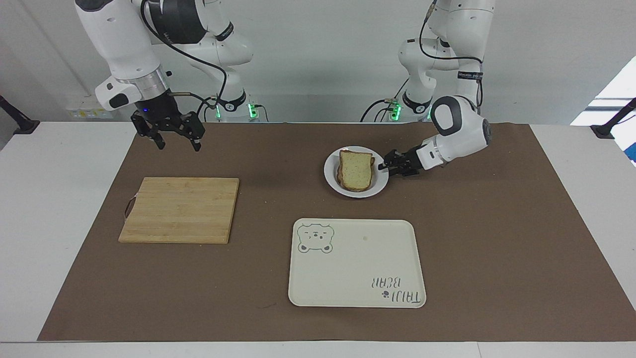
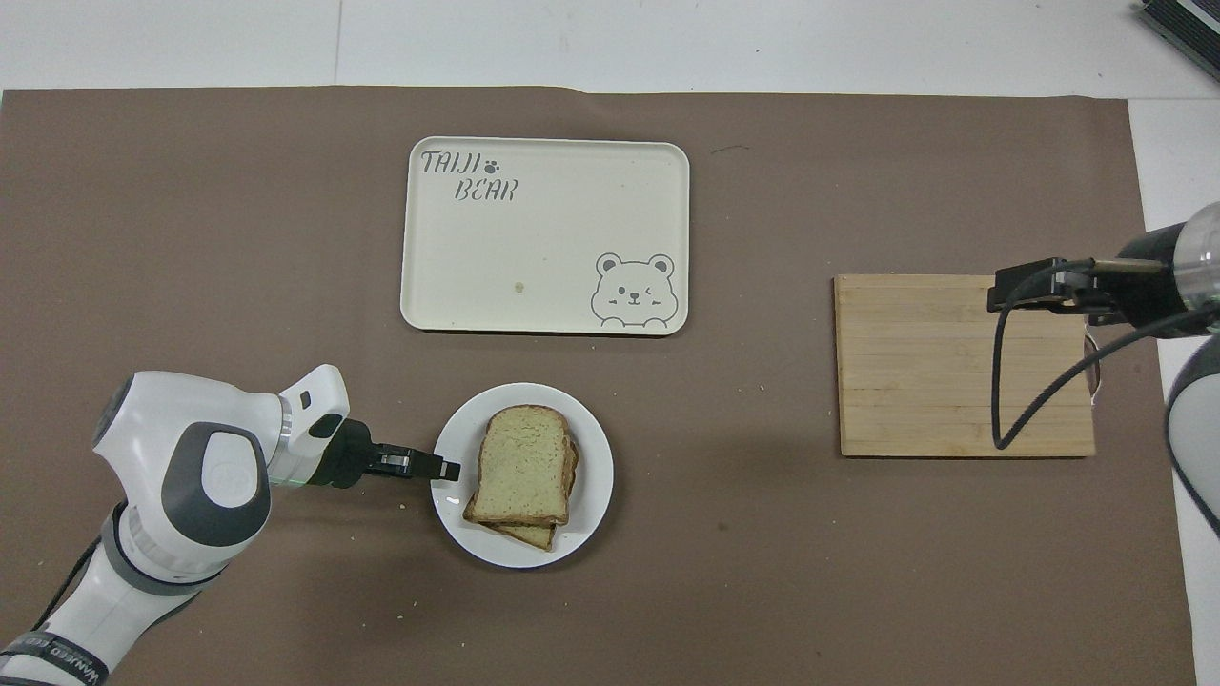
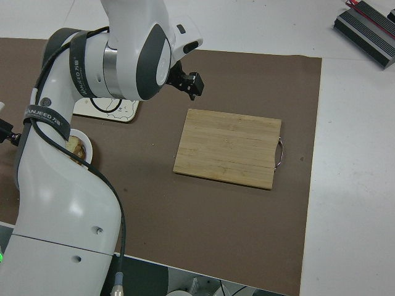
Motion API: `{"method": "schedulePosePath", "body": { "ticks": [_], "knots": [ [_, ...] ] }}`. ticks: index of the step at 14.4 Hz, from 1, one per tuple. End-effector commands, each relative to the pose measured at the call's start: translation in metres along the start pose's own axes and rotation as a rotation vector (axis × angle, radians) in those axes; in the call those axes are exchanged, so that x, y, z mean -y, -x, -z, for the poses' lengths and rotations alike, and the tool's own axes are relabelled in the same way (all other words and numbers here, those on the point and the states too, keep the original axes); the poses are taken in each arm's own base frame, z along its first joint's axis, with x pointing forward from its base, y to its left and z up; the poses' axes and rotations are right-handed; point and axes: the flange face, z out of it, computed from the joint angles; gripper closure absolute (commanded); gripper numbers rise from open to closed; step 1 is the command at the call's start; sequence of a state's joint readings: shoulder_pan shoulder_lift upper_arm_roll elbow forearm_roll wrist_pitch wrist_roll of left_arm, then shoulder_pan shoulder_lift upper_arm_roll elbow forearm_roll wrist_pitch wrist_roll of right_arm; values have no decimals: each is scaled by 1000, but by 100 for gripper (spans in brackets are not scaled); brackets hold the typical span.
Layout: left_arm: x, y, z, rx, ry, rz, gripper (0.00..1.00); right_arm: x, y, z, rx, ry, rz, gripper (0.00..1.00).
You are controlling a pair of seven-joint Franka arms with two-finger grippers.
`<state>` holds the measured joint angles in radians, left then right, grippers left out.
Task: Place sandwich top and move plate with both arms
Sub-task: 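Reach the left gripper to the plate rim while the right gripper withdraws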
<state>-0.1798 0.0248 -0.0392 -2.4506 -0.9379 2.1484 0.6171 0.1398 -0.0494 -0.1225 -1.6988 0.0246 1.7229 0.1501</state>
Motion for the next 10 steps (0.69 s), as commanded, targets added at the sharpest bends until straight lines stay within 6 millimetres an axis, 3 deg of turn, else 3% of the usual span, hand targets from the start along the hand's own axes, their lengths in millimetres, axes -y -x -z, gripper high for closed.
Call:
{"method": "schedulePosePath", "body": {
  "ticks": [1,2,3,6,10],
  "knots": [
    [6,13,-13,-33,23,-12,86,-15,1,27,-6,27,23,0],
    [5,13,-13,-33,25,-13,98,-17,1,36,-10,29,32,0],
    [4,14,-13,-36,35,-6,100,-18,2,40,-13,38,38,0],
    [8,18,-11,-34,74,22,100,-17,5,67,-25,49,42,0],
    [13,5,11,-59,181,71,100,-29,18,73,9,36,24,0]
  ]
}}
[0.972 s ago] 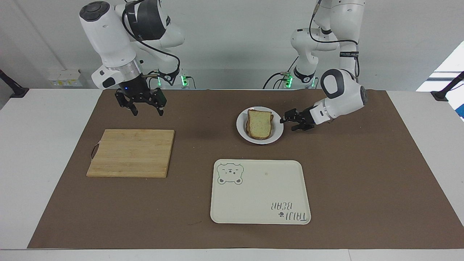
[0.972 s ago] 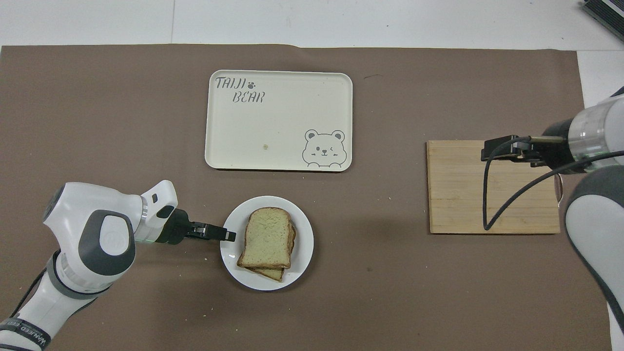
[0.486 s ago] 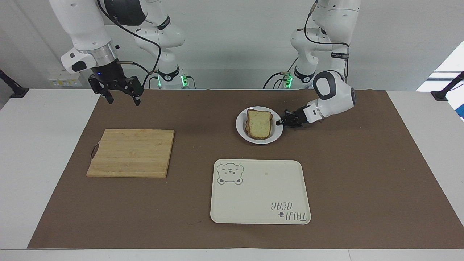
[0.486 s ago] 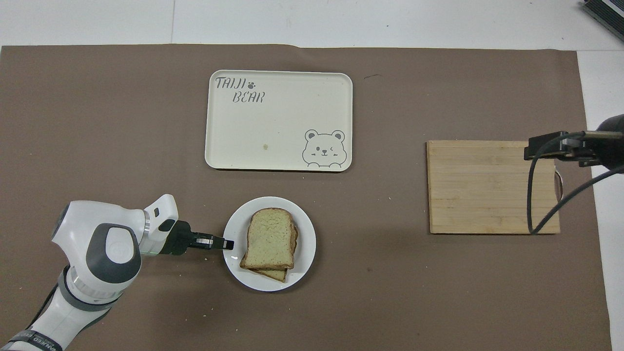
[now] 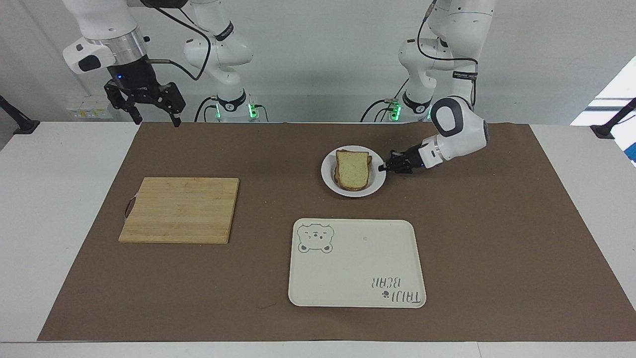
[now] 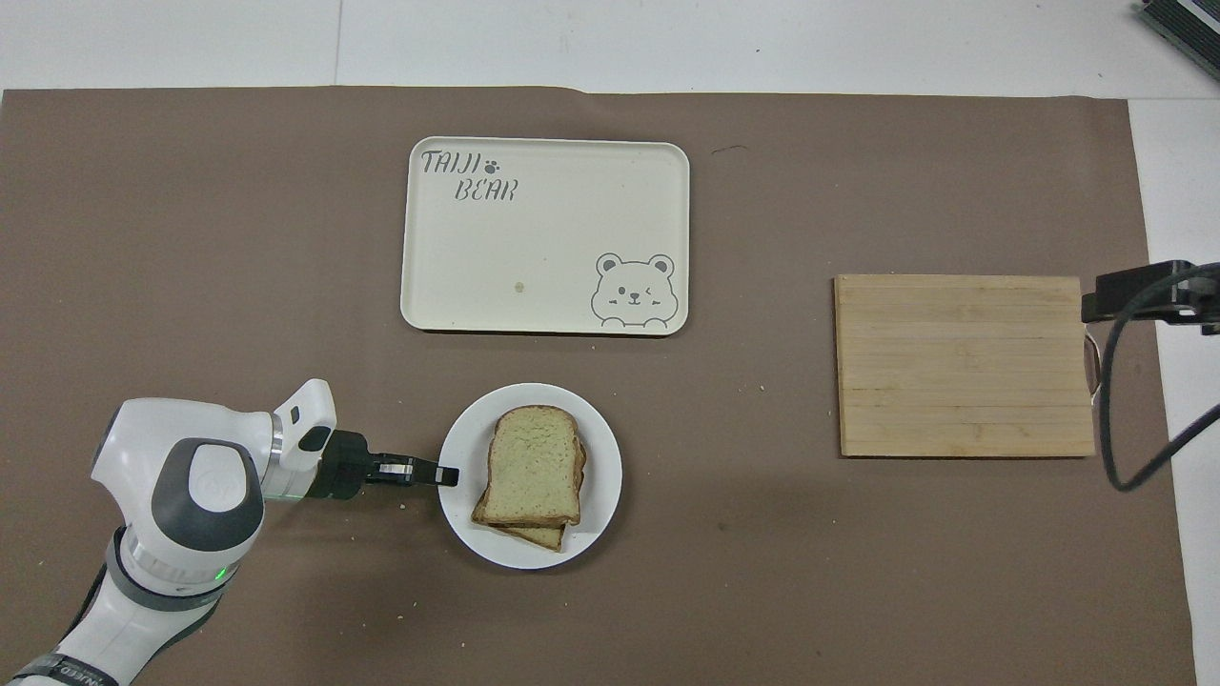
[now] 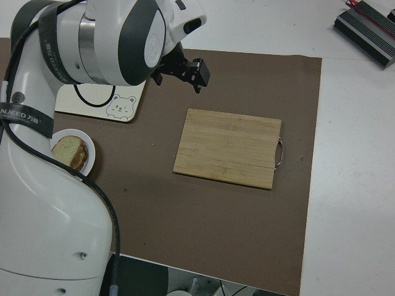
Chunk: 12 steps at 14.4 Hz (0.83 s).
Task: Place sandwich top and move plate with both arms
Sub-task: 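Reach the left gripper to the plate rim while the right gripper withdraws, then push the white plate with the left gripper onto the cream tray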
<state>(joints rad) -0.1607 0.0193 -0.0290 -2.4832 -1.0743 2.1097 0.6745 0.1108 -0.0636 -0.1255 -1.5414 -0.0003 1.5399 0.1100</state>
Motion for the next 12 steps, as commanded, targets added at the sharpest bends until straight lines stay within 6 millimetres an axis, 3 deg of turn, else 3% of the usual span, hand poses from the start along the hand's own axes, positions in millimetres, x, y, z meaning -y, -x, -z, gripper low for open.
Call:
{"method": "schedulePosePath", "body": {
  "ticks": [1,4,7,9,12],
  "knots": [
    [7,-10,25,-29,99,36,100,-8,5,5,3,5,11,0],
    [8,-26,53,-35,207,53,100,-8,6,5,8,2,10,0],
    [-3,-48,61,-58,258,38,100,-9,12,2,45,4,13,0],
    [-17,-87,71,-86,272,8,100,-12,24,-5,76,0,56,0],
    [-25,-133,86,-120,262,-7,100,-36,21,-3,64,-2,73,0]
  ]
}}
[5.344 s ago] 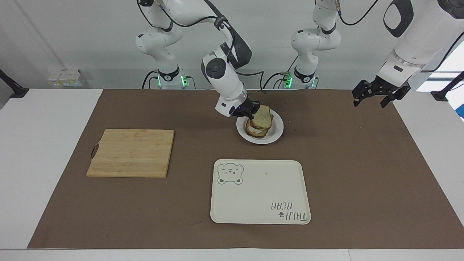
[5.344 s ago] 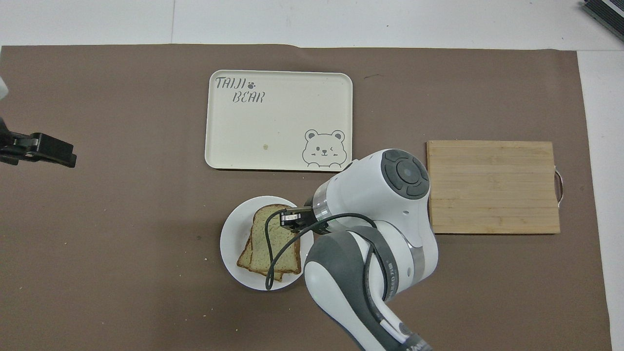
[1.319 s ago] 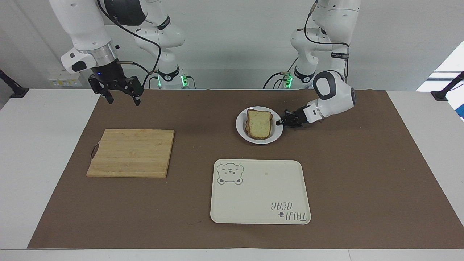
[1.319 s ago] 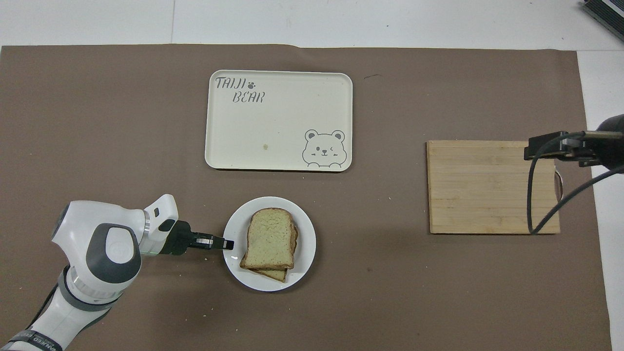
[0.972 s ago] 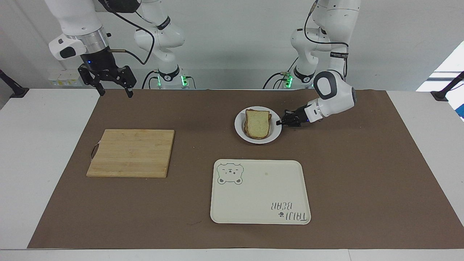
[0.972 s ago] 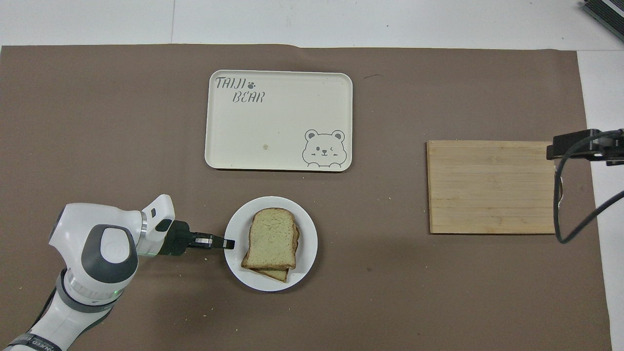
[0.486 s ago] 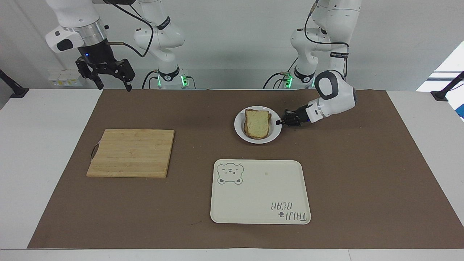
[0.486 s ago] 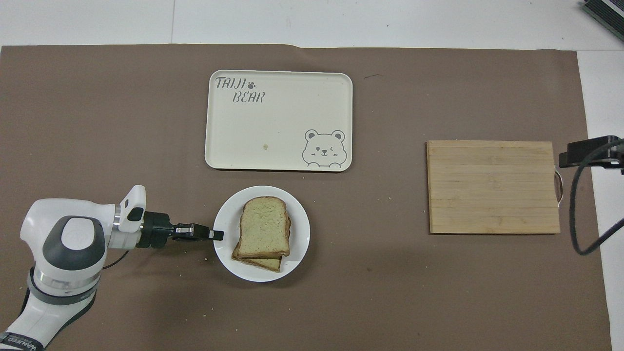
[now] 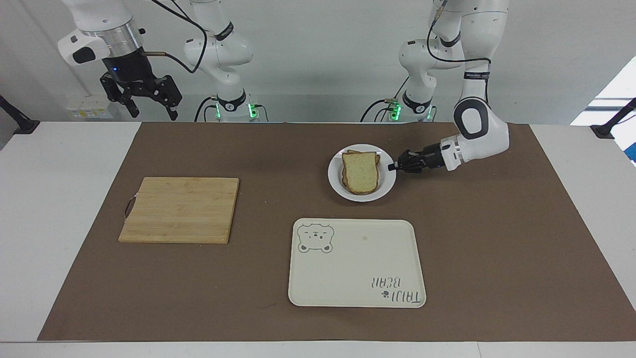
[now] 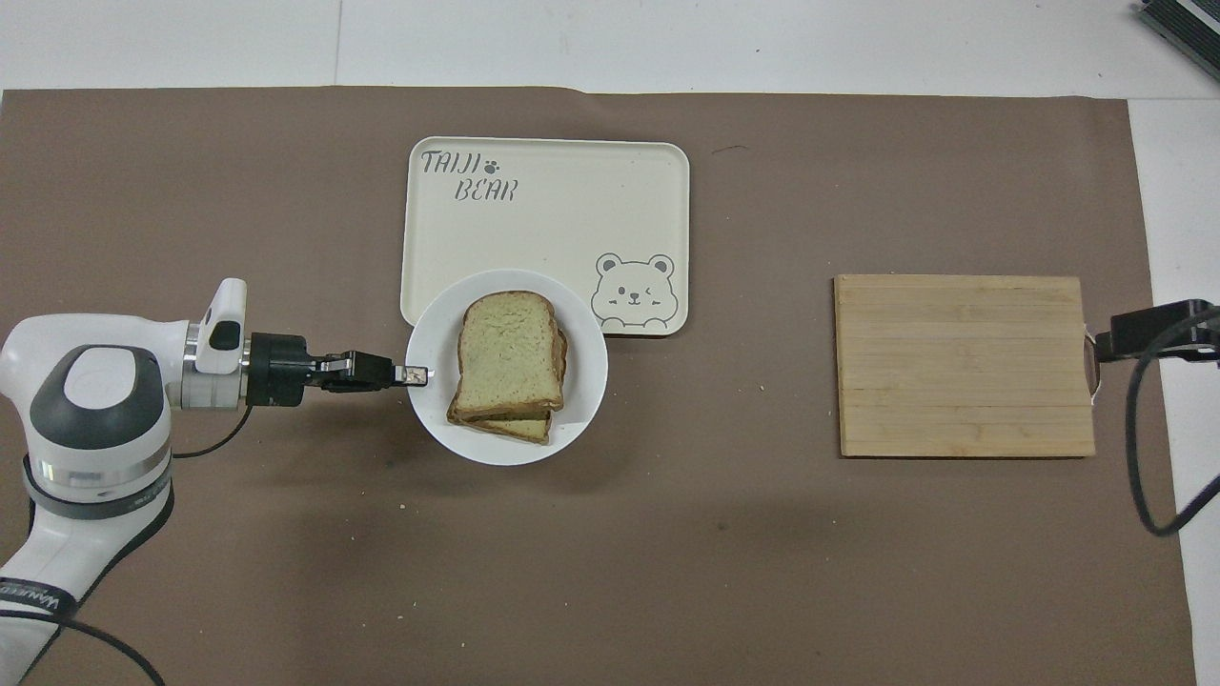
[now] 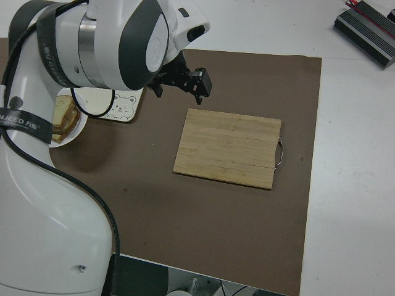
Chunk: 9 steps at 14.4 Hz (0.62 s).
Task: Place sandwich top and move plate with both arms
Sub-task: 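Push the white plate with the left gripper onto the cream tray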
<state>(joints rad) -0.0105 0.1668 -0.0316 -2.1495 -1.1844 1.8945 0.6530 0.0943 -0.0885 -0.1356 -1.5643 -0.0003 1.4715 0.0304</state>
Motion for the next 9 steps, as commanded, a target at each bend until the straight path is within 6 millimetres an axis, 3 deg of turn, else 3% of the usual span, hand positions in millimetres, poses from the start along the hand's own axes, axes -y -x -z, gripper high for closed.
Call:
{"method": "schedulePosePath", "body": {
  "ticks": [1,3,4,9],
  "knots": [
    [-2,-50,-5,-3,30,-11,100,-20,5,-2,-1,3,22,0],
    [-3,-72,-5,-27,24,-32,100,-21,1,-4,3,12,31,0],
    [-1,-82,-7,-41,18,-35,100,-20,-2,4,-15,2,32,0],
    [22,-130,-16,-118,-29,-39,100,-19,-3,6,-32,3,33,0]
  ]
}}
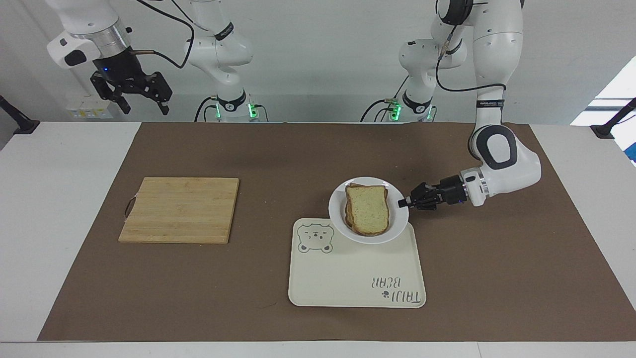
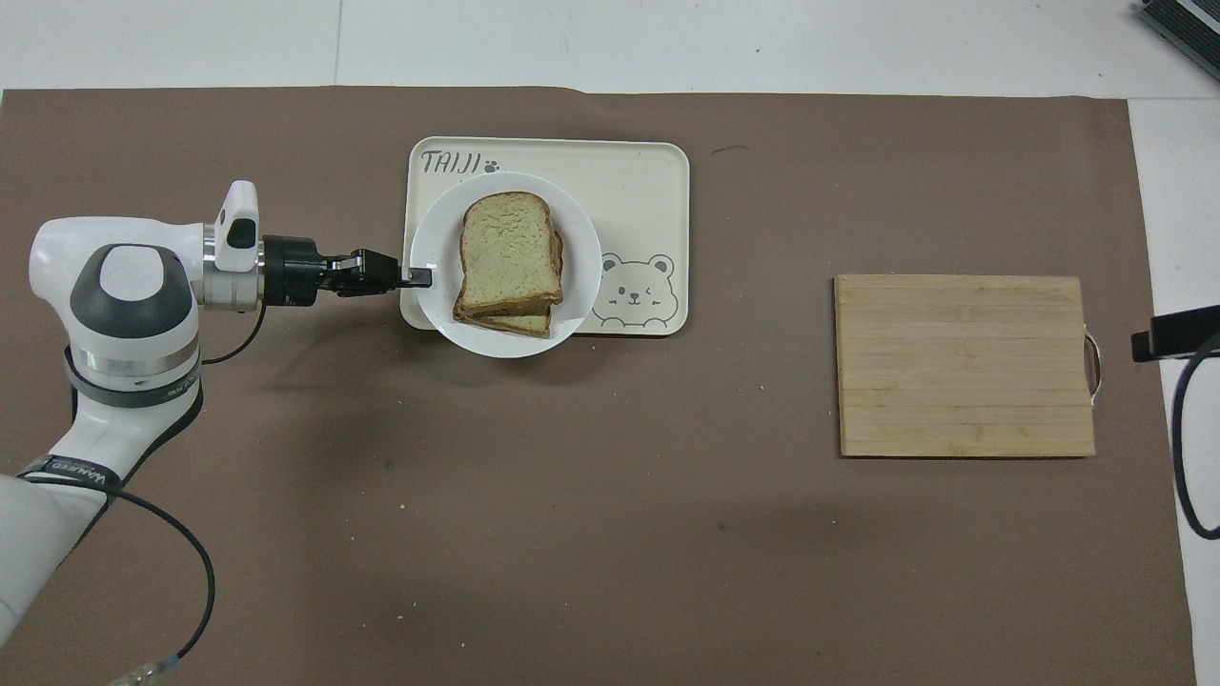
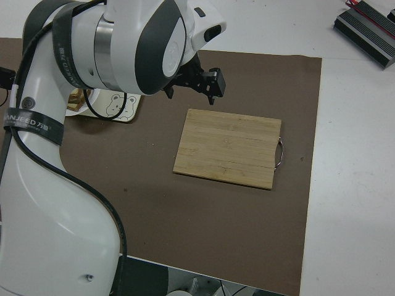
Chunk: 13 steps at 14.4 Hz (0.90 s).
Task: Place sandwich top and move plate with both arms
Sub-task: 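Push the white plate with the left gripper onto the cream tray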
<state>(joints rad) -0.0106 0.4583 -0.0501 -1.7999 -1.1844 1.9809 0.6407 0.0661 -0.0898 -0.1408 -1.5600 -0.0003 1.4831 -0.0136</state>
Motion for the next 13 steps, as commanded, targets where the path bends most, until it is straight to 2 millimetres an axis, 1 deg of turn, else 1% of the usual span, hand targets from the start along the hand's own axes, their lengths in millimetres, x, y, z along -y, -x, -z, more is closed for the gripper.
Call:
{"method": "schedulePosePath", "body": {
  "ticks": [1,2,3,4,6,7,8,9,10,11,13],
  "knots": [
    [13,-29,-18,-37,-8,15,100,-1,-2,1,-13,4,22,0],
    [12,-32,-20,-58,-23,13,100,-1,-1,2,-13,4,22,0],
    [15,-34,-26,-75,-37,16,100,-1,-1,2,-13,3,22,0],
    [7,-36,-42,-98,-54,22,100,-1,-1,1,-12,3,22,0],
    [1,-35,-60,-110,-78,44,100,-1,0,1,-12,3,18,0],
    [1,-35,-60,-110,-77,59,71,-1,0,2,-12,3,18,0],
    [2,-35,-56,-110,-71,63,1,-1,1,1,-10,3,18,0],
    [6,-36,-49,-107,-61,69,0,-2,1,1,-10,2,18,0],
    [7,-38,-35,-116,-68,62,0,-2,1,1,-10,2,16,0],
    [1,-40,-27,-114,-87,43,0,-2,1,1,-10,2,16,0],
    [-15,-41,-2,-111,-97,33,0,-2,1,1,-10,2,15,0]
  ]
}}
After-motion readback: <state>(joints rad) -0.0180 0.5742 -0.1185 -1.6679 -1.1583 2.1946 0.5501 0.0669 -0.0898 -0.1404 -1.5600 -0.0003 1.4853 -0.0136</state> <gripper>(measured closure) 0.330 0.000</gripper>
